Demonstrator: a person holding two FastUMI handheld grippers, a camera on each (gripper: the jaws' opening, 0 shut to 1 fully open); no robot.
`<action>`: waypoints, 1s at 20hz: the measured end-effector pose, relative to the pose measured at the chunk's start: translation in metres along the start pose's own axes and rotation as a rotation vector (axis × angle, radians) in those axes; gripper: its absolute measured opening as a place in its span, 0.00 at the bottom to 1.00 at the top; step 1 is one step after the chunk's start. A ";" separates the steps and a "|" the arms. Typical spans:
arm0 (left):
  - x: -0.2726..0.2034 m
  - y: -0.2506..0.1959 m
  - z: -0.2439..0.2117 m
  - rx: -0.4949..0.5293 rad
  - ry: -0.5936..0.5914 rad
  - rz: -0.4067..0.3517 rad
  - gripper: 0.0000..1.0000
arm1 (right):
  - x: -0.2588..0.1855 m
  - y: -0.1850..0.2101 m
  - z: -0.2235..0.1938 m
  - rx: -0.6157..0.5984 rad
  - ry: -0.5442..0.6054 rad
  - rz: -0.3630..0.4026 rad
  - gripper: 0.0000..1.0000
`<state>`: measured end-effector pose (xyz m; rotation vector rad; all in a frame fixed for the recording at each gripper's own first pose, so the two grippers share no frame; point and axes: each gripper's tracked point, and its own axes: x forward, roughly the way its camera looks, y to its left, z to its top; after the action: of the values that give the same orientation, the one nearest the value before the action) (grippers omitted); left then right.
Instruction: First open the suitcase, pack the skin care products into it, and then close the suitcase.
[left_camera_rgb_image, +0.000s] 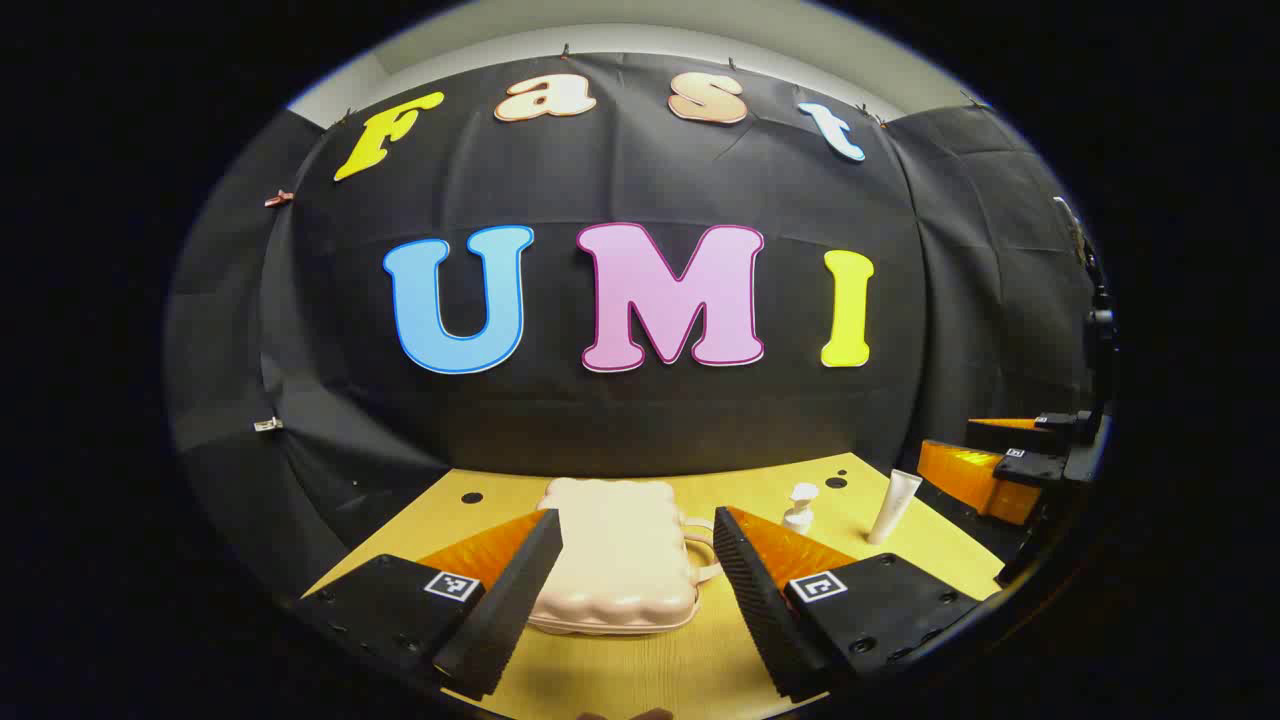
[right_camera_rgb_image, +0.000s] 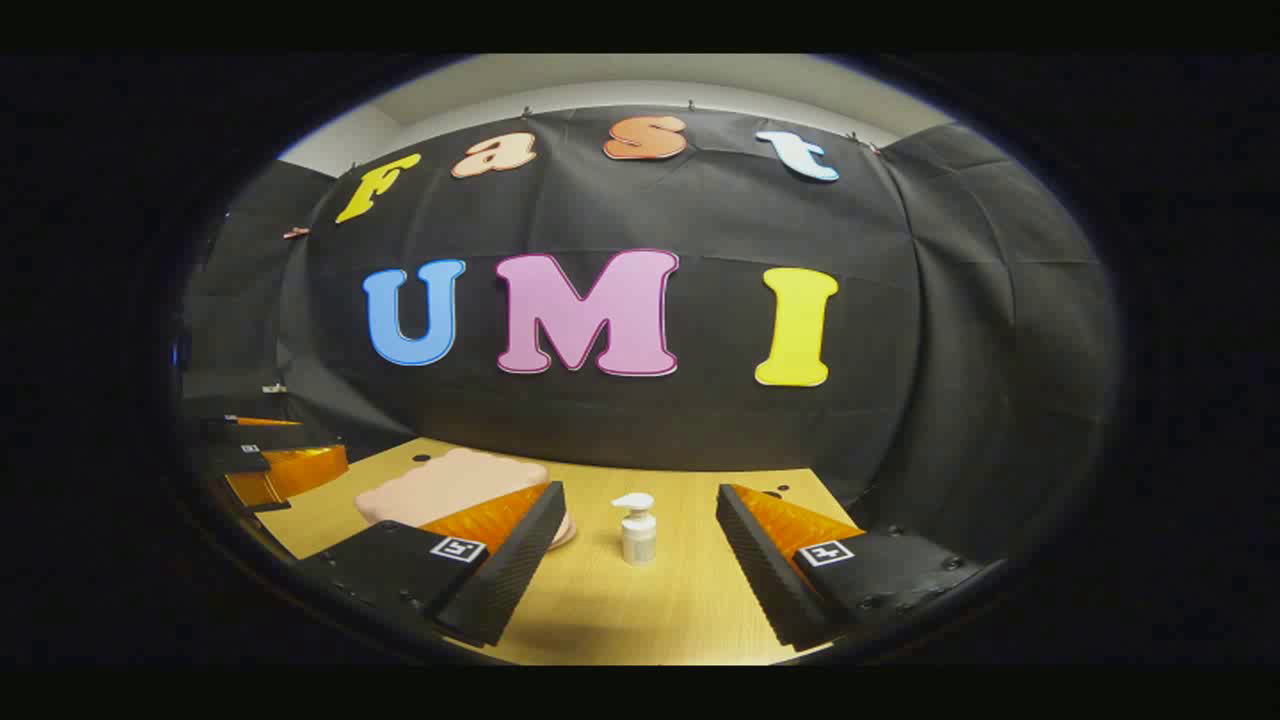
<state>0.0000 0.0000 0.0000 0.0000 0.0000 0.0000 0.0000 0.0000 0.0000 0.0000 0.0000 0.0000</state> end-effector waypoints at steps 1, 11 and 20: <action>0.000 0.000 0.001 -0.003 0.000 -0.002 0.96 | 0.002 0.000 -0.001 -0.001 0.000 0.000 0.97; 0.008 0.007 -0.009 -0.043 0.021 0.025 0.96 | 0.010 -0.003 0.002 0.011 -0.014 0.007 0.97; 0.016 -0.002 -0.015 -0.056 0.035 0.011 0.96 | 0.022 0.004 -0.005 0.022 0.010 0.047 0.97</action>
<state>0.0165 -0.0018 -0.0149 -0.0565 0.0348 0.0105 0.0222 0.0038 -0.0046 0.0217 0.0098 0.0467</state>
